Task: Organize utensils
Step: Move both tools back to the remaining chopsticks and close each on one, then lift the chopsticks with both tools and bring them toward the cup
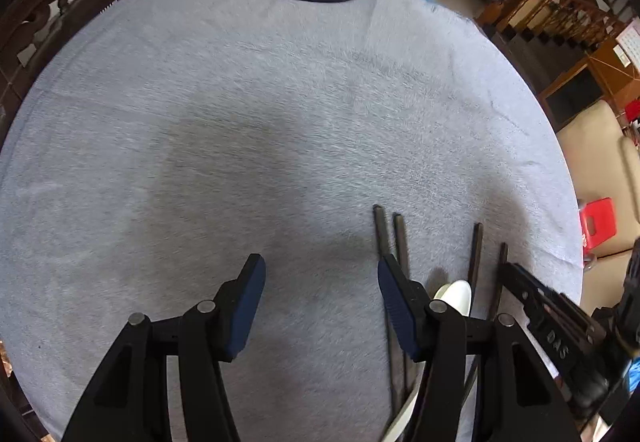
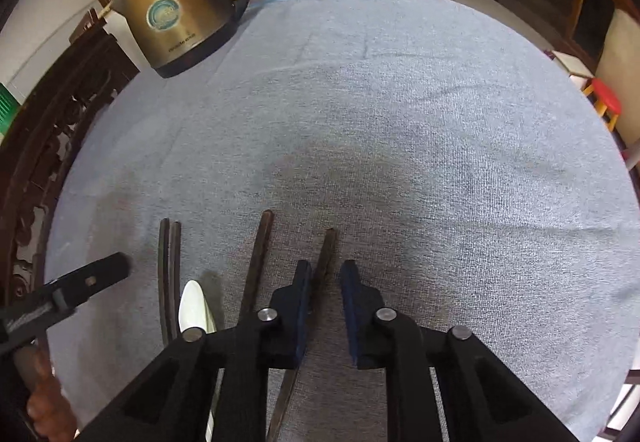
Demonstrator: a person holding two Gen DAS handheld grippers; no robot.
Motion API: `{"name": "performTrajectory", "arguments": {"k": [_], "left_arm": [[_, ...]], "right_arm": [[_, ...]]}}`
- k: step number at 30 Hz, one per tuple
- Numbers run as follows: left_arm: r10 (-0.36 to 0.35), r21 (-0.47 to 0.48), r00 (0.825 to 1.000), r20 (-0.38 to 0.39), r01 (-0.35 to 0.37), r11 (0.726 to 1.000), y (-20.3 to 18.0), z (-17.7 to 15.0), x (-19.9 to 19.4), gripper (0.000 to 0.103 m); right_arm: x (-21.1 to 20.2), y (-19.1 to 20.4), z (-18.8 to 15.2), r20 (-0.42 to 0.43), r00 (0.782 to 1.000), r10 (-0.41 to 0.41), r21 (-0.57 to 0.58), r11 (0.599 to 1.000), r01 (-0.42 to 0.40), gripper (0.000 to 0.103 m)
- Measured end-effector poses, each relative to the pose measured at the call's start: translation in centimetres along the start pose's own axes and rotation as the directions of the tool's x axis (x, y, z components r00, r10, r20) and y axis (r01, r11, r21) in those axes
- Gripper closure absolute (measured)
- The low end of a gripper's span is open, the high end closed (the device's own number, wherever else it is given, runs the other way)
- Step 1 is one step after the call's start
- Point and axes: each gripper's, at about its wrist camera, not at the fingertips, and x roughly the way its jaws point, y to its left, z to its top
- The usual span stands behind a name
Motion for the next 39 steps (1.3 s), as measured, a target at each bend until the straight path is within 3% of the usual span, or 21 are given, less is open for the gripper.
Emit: {"name": "performTrajectory", "arguments": {"k": [5,17,18,19,22,31,32,33,34,35,38,39], "left_arm": [[0.047,0.017,0.999,-0.01,-0.047,0.999,-1.3,0.2,1.0,0.044],[0.125,0.075,0.991,0.042,-0.128,0.989,-3.7,0.8,1.7,0.047],[0.12,0.08,0.992,0.044,-0.124,0.989,-3.8,0.8,1.7,0.056],[0.126,0.085,0.991,0.044,-0.13,0.988,-3.8,0.8,1.6,0.071],[0.132,0.117,0.99,0.038,-0.136,0.984,-3.7,0.8,1.6,0.091],[0.14,0.144,0.99,-0.016,-0.137,0.98,-2.7,-0.6,0.8,0.091],[0.137,0.136,0.99,-0.021,-0.133,0.982,-2.8,-0.4,0.8,0.089],[0.124,0.133,0.992,-0.029,-0.12,0.984,-2.8,-0.3,0.9,0.081],[0.106,0.133,0.994,-0.033,-0.101,0.986,-2.9,-0.3,0.9,0.071],[0.099,0.133,0.995,-0.031,-0.094,0.987,-3.1,-0.3,1.0,0.069],[0.131,0.146,0.991,0.01,-0.131,0.981,-4.2,-0.3,1.2,0.071],[0.157,0.158,0.987,0.032,-0.16,0.974,-4.4,-0.3,1.2,0.085]], "right_arm": [[-0.7,-1.7,-0.5,-0.003,0.999,0.045,0.003,0.999,-0.045,0.093],[-1.2,-3.0,-1.2,0.005,0.997,0.071,-0.011,0.997,-0.071,0.093],[-1.0,-2.9,-1.1,0.005,0.997,0.072,-0.011,0.997,-0.072,0.093],[-1.0,-2.9,-1.1,0.003,0.997,0.073,-0.012,0.997,-0.073,0.093],[-1.1,-2.8,-1.1,-0.007,0.998,0.066,-0.023,0.998,-0.066,0.093],[-1.5,-2.7,-1.0,-0.124,0.992,0.006,-0.011,1.0,-0.008,0.09],[-1.5,-2.5,-0.8,-0.132,0.991,-0.002,-0.01,1.0,0.001,0.09],[-1.3,-2.3,-0.7,-0.14,0.99,-0.021,-0.014,1.0,0.019,0.089],[-1.2,-1.9,-0.5,-0.146,0.989,-0.036,-0.021,0.999,0.034,0.087],[-1.1,-1.5,-0.3,-0.151,0.987,-0.049,-0.034,0.998,0.044,0.081],[-1.0,-0.7,-0.3,-0.133,0.99,-0.05,-0.047,0.998,0.044,0.075],[-0.9,-0.4,-0.4,-0.113,0.992,-0.052,-0.06,0.997,0.046,0.077]]}}
